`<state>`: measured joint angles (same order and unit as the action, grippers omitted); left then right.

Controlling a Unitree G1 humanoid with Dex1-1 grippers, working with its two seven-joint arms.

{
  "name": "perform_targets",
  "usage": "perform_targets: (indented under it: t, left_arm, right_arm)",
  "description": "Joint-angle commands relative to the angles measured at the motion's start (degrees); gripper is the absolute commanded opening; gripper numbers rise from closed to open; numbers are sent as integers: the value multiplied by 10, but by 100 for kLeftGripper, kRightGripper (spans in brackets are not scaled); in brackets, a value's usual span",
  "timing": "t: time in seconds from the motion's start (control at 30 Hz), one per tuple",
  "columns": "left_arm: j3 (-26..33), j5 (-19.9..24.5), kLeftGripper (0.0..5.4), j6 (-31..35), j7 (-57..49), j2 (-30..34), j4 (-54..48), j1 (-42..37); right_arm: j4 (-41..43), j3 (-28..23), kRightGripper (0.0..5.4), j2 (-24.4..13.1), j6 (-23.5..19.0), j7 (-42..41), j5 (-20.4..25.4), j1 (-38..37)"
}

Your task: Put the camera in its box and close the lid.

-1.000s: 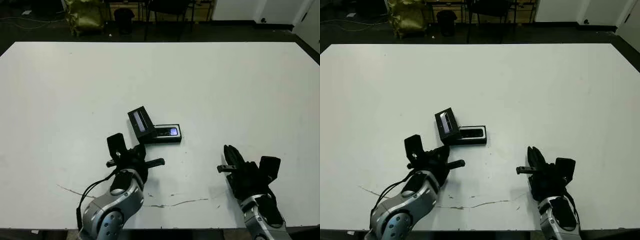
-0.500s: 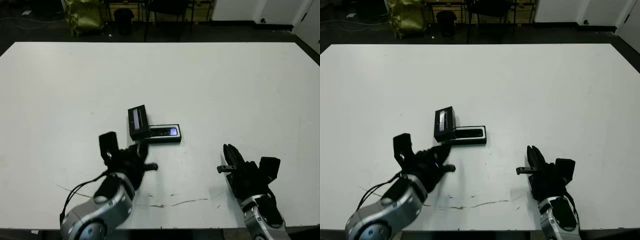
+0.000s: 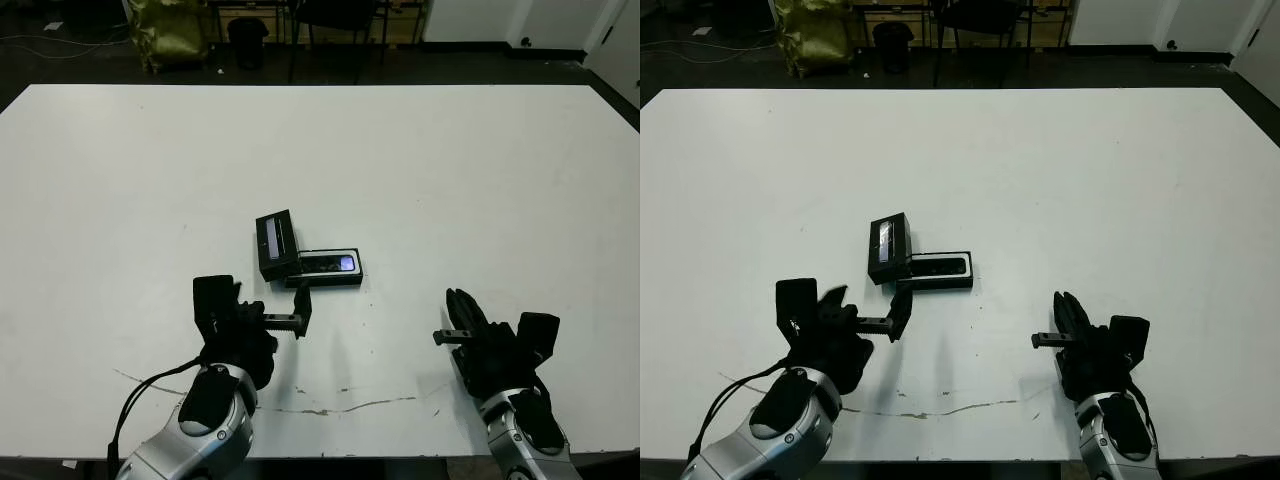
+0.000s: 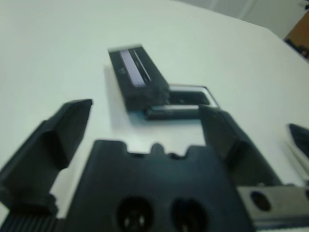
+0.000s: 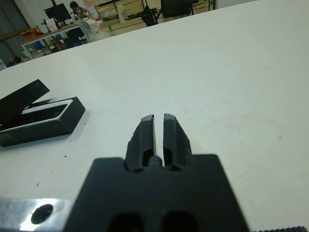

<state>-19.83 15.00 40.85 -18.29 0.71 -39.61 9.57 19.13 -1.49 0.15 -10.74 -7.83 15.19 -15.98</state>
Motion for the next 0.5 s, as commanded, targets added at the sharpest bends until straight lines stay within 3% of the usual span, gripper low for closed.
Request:
perform_targets:
  t: [0.03,0.4,0.5]
  left_arm:
    - [-9,-38,538,-25,12,-1,30,-2]
    - [25,-52,538,-114,30,-106,163,-49]
    - [38,-32,538,-112,20,-142,184,-60]
  right_arm:
    - [-25,2,0,-6,-3,-1,-8,-7]
    - [-24,3,0,-10,-6,-6,-2,-7]
    - [-20,5,0,-15,-15,1,-12,-7]
